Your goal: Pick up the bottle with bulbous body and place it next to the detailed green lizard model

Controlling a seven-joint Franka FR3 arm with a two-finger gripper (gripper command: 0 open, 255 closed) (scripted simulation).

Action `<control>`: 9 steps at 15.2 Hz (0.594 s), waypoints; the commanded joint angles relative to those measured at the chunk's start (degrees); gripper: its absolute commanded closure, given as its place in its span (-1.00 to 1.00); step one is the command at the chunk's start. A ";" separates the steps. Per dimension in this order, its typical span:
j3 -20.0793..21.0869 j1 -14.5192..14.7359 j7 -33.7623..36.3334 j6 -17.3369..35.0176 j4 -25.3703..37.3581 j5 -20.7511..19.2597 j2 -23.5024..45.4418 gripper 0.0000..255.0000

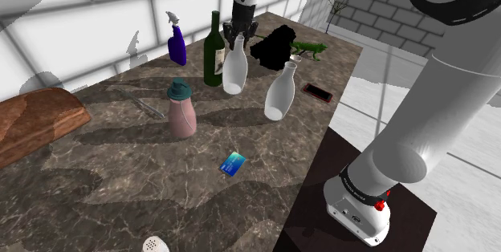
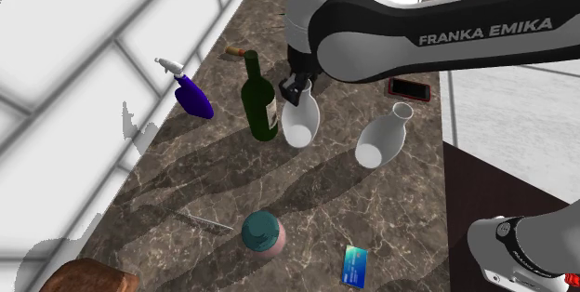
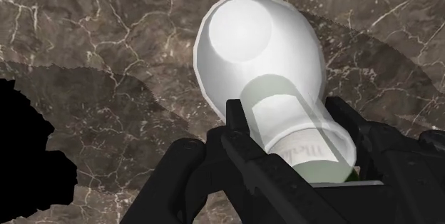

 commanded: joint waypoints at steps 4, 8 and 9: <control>-0.01 -0.03 -0.15 -3.58 2.70 0.08 -0.90 1.00; 0.00 -0.03 -0.21 -6.52 5.09 0.13 -1.45 1.00; 0.01 -0.03 -0.23 -7.26 5.73 0.14 -1.55 1.00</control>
